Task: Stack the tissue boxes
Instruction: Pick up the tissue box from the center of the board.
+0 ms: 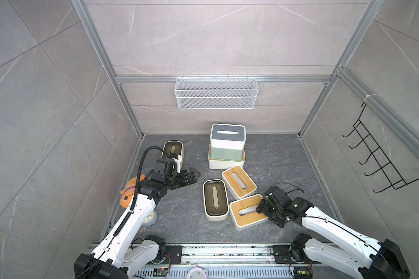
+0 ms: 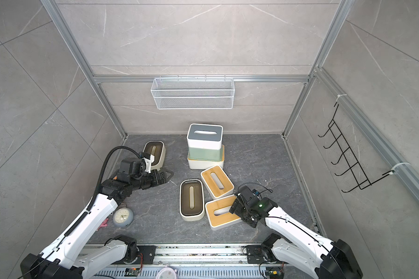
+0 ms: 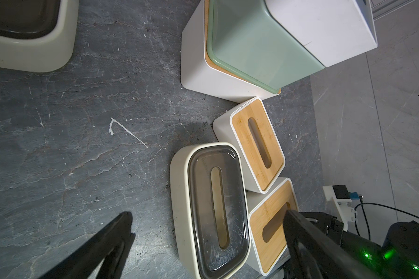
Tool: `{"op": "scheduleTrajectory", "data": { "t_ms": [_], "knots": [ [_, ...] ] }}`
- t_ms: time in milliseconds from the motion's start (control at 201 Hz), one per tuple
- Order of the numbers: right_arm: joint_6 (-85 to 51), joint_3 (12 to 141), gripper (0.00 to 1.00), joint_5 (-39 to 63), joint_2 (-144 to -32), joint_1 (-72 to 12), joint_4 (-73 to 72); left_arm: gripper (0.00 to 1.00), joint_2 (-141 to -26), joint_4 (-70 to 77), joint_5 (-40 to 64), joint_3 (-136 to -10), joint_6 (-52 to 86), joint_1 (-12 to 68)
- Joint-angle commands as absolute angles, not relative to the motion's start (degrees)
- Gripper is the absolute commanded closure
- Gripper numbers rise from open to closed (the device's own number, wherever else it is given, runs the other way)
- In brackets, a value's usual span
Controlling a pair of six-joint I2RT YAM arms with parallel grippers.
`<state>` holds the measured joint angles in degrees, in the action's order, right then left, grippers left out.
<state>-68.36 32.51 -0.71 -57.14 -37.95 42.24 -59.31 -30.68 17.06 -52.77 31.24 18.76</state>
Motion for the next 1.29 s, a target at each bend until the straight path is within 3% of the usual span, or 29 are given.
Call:
{"op": "scheduleTrajectory", "data": {
  "t_ms": [0, 499, 828, 1112, 1286],
  "knots": [
    [-76.52, 32.04, 0.09, -3.32, -58.59, -39.87, 43.52, 0.00, -57.78, -29.98, 18.19, -52.32, 29.60, 18.87],
    [-87.74, 35.42, 0.10, -7.21, -65.17, -40.44, 43.91, 0.00, -57.40, -29.38, 18.19, -51.21, 29.89, 18.90],
    [-90.19, 36.09, 0.15, -11.71, -63.35, -39.74, 44.49, 0.00, -56.82, -29.40, 18.24, -51.04, 30.10, 18.90],
    [-81.73, 35.87, 0.14, -9.29, -63.41, -27.76, 44.40, 0.00, -56.04, -29.36, 18.37, -50.64, 30.11, 18.87],
    [-80.74, 37.44, 0.13, -9.59, -61.47, -26.72, 46.67, 0.00, -55.59, -29.45, 18.43, -50.49, 30.10, 18.90]
  ]
}}
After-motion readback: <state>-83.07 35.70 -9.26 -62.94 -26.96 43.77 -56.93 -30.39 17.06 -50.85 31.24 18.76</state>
